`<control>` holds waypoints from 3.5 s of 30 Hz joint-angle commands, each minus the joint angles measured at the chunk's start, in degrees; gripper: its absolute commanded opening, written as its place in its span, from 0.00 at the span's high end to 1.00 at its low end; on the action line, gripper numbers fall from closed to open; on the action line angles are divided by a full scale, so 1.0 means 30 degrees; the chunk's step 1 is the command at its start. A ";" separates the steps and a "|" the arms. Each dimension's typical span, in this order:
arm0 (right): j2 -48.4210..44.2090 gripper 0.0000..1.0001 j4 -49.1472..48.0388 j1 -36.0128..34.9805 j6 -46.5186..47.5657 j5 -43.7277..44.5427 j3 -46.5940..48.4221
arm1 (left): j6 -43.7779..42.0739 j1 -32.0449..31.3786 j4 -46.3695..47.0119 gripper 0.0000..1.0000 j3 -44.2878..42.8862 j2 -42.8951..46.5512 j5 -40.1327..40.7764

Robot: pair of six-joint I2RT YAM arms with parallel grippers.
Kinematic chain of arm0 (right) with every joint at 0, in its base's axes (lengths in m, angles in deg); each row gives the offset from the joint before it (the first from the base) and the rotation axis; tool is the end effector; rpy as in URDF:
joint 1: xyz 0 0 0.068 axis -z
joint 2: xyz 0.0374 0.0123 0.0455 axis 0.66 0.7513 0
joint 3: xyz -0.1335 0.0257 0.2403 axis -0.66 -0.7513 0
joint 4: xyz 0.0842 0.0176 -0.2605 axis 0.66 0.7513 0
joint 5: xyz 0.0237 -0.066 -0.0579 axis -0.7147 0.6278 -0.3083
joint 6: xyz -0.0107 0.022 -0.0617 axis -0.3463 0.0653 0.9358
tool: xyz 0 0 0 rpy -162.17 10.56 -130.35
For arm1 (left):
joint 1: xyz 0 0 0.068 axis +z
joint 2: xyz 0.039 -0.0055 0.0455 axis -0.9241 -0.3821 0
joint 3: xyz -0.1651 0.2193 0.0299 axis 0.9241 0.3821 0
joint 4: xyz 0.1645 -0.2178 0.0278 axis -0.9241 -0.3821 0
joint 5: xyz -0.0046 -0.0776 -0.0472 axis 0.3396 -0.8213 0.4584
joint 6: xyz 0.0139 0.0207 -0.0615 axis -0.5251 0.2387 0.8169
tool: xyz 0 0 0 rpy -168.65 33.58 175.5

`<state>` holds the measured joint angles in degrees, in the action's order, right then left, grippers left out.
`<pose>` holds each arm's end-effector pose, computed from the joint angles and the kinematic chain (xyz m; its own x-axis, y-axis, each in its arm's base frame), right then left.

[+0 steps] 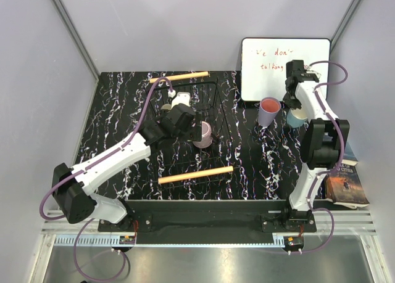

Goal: Unload the cups from the dish rack

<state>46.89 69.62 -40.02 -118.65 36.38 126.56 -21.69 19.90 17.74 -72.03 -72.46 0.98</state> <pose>0.4372 -0.0329 0.2604 -0.6401 0.4772 -0.6021 0.6485 0.7559 -0.0903 0.2305 -0.2207 0.3149 -0.6619 0.0043 -0.7496 0.1506 0.9804 -0.1273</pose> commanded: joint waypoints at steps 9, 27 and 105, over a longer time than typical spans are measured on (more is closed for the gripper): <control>0.2534 1.00 0.0501 0.0277 0.0550 0.0401 0.3516 | 0.0075 -0.0088 0.0193 0.01 -0.0130 -0.0157 0.0289; 0.2946 0.82 0.0619 0.0570 0.0549 -0.1180 0.3459 | 0.0075 -0.0059 0.0164 0.01 -0.0247 -0.0363 0.0317; -1.3607 0.30 -0.7994 -0.9567 -0.1033 -0.5224 -1.0632 | 0.0836 0.0762 0.0398 0.01 -0.3298 -0.6956 -0.1968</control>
<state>8.05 47.87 -68.15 -121.50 19.47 95.21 -20.31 23.59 19.51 -85.32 -96.92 -3.87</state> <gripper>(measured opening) 0.698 0.987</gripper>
